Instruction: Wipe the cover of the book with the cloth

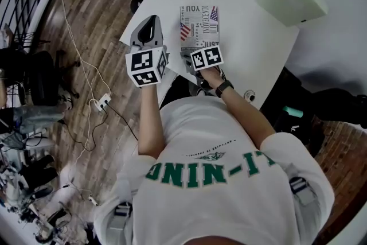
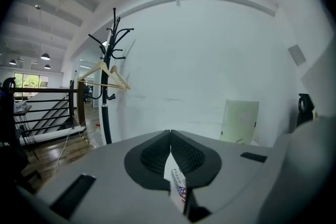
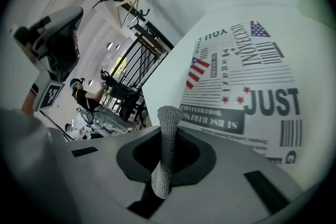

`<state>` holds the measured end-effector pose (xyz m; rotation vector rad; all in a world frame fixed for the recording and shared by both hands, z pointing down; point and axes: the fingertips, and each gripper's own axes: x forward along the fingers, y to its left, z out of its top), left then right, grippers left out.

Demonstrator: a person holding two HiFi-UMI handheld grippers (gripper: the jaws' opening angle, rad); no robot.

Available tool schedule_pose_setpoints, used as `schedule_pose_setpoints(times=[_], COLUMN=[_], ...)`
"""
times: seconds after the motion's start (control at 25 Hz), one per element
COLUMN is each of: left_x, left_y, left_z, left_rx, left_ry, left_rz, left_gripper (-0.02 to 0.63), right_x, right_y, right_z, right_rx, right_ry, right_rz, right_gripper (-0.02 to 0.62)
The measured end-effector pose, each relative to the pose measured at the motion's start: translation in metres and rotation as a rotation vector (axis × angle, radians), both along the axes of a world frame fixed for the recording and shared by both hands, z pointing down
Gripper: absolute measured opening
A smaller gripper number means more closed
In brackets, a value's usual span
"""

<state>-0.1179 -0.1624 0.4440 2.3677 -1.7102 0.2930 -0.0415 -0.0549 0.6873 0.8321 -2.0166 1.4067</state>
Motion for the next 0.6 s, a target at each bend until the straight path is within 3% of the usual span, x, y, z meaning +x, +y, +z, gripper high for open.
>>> schedule_pose_setpoints(times=[0.12,0.28,0.6], left_x=[-0.012,-0.019,0.013], left_y=[0.005,0.010,0.005], left_z=[-0.001,-0.001,-0.002], left_rx=[-0.002,-0.002,0.002], left_ry=[-0.006,-0.012,0.018], left_rz=[-0.028,-0.033,0.041], left_gripper=[0.015,0.015,0.015], right_x=[-0.019,-0.005,0.099], right_y=[0.001,-0.002,0.001], right_z=[0.010,0.015,0.012], right_rx=[-0.005,-0.019,0.003], right_ry=[0.021,0.025,0.063], right_rz=[-0.056,-0.017,0.167], right_gripper=[0.032,0.032,0.031])
